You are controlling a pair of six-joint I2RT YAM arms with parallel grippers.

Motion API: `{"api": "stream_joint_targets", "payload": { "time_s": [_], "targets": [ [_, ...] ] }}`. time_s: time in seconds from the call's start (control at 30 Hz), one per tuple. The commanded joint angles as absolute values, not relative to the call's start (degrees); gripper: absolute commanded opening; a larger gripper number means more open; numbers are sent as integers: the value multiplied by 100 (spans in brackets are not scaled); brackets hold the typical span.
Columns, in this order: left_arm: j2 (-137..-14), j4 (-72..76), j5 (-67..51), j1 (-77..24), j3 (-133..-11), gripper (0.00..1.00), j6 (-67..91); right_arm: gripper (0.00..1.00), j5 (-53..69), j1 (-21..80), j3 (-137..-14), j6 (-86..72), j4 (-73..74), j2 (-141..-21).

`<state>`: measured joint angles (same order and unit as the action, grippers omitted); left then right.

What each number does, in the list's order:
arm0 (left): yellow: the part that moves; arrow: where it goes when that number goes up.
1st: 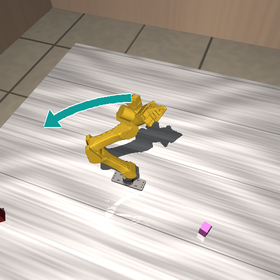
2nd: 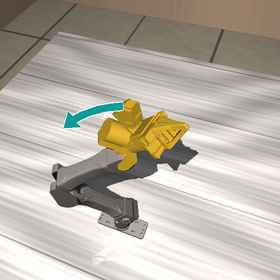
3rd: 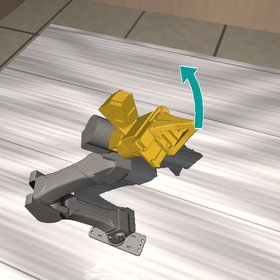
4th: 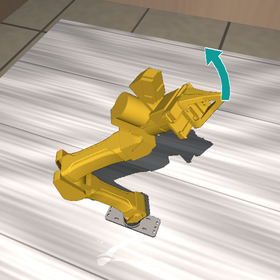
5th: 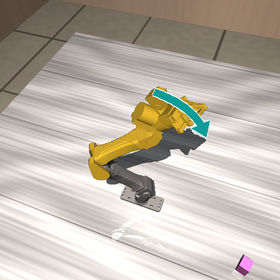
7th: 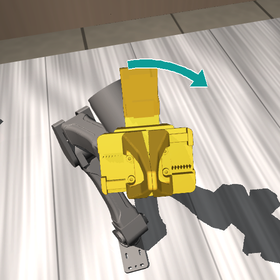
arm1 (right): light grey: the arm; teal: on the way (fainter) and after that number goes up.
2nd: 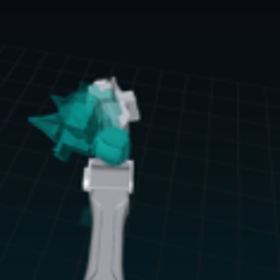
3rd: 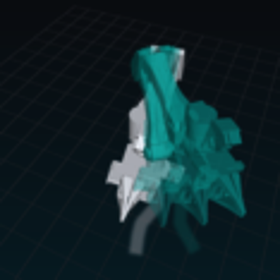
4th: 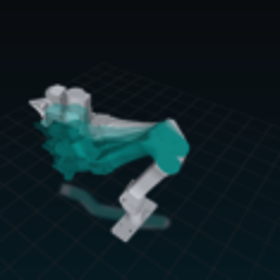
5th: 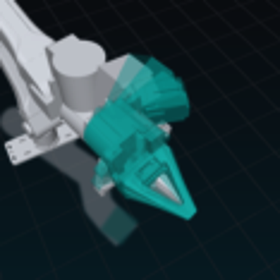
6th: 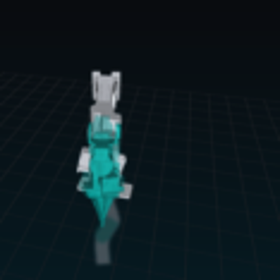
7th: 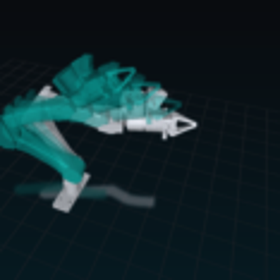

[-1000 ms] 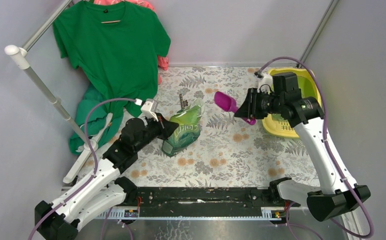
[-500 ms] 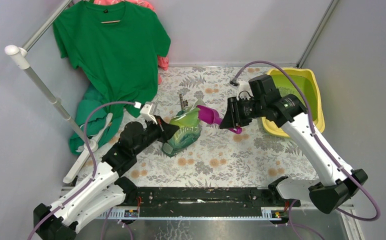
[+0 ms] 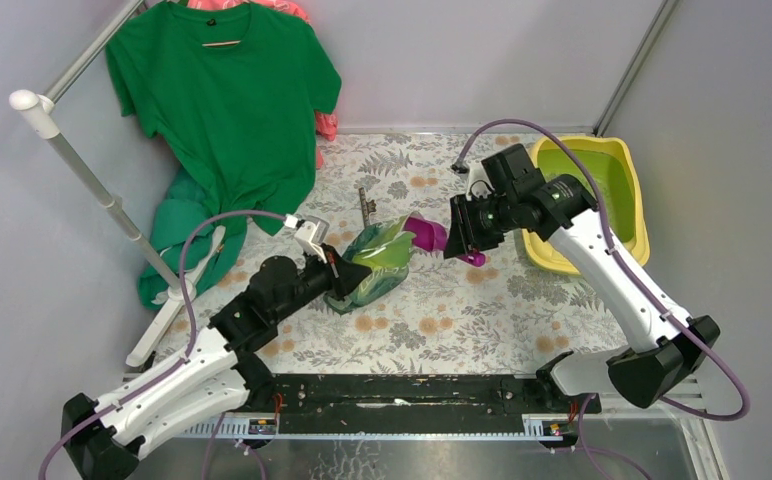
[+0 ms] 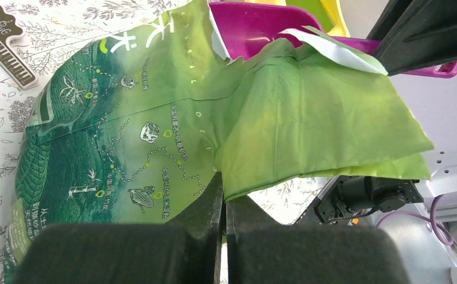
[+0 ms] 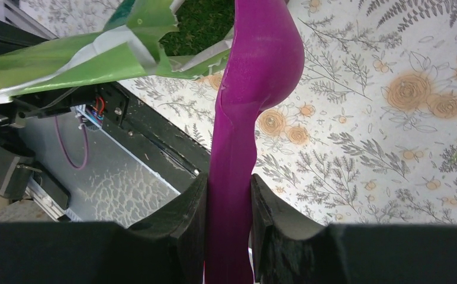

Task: Fill the litter box with clean litter
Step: Adjust the spatula in the cat litter bag.

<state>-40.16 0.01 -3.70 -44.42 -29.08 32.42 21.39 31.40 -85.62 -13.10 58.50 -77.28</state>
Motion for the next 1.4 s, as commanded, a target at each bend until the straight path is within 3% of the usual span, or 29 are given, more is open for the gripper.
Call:
{"api": "stream_joint_targets", "payload": {
  "time_s": [0.0, 0.33, 0.67, 0.9, 1.2, 1.37],
  "targets": [
    [-3933, 154, -315, -4623, -2887, 2, 3195, 0, 2037, 3251, -8391, -1207, 6007, -7559],
    [-3622, -364, -154, -4869, -2968, 2, 3210, 0, 2023, 3948, -6957, -1702, 5817, -6782],
    [-3708, -515, -40, -5624, -2897, 2, 3378, 0, 1914, 4363, -7577, -1930, 6315, -6727],
    [-3504, -1126, 1169, -6614, -3073, 2, 3403, 0, 2342, 4363, -7235, -1976, 6439, -6952],
    [-3273, -1440, 1331, -6696, -3177, 2, 3369, 0, 2548, 4363, -6940, -2116, 6824, -6630],
    [-3531, -1247, 1199, -6844, -3229, 2, 3275, 0, 2761, 4372, -7001, -2084, 6770, -7029]
  ]
}}
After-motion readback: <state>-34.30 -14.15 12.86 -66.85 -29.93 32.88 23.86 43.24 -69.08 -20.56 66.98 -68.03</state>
